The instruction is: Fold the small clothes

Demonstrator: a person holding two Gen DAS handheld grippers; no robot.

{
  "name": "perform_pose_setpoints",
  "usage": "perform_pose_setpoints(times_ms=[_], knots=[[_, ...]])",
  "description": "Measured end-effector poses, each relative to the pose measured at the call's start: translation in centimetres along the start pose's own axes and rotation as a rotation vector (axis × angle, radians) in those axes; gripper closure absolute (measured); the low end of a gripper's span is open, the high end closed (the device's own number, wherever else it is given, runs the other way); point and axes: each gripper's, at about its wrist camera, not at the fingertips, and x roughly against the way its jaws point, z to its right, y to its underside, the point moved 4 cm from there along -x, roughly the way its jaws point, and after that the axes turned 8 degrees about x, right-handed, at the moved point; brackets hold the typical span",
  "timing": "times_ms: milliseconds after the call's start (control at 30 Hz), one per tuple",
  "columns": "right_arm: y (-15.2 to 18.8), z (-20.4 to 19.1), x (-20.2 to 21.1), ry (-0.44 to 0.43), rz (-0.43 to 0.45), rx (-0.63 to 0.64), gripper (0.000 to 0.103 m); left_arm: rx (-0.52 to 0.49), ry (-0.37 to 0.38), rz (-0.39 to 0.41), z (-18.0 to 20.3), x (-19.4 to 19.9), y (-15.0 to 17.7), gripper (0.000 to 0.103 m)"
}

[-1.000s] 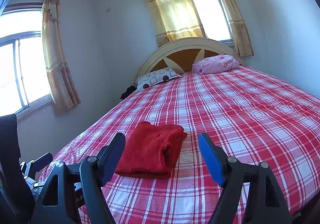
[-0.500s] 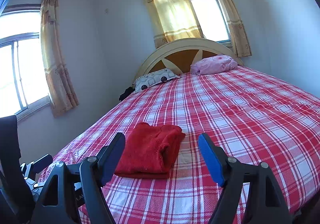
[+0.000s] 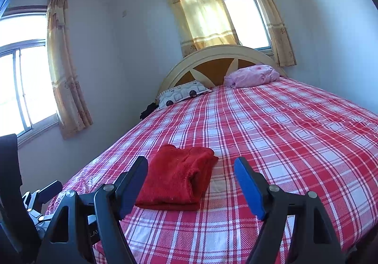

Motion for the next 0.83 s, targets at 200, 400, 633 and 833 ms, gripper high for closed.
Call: perform_pose_setpoints(times_ms=[200, 400, 633, 833], knots=[[0.08, -0.14, 0.05, 0.0, 0.0, 0.002, 0.026, -0.006, 0.014, -0.004, 0.15, 0.06, -0.11, 0.0], [0.2, -0.31, 0.13, -0.001, -0.002, 0.006, 0.026, 0.005, 0.025, -0.021, 0.07, -0.06, -0.11, 0.0], [0.34, -0.33, 0.16, -0.004, -0.007, 0.001, 0.026, 0.047, 0.053, -0.053, -0.54, -0.61, -0.08, 0.0], [0.38, -0.32, 0.16, -0.004, -0.008, 0.001, 0.026, 0.047, 0.057, -0.056, -0.57, -0.69, 0.04, 0.0]])
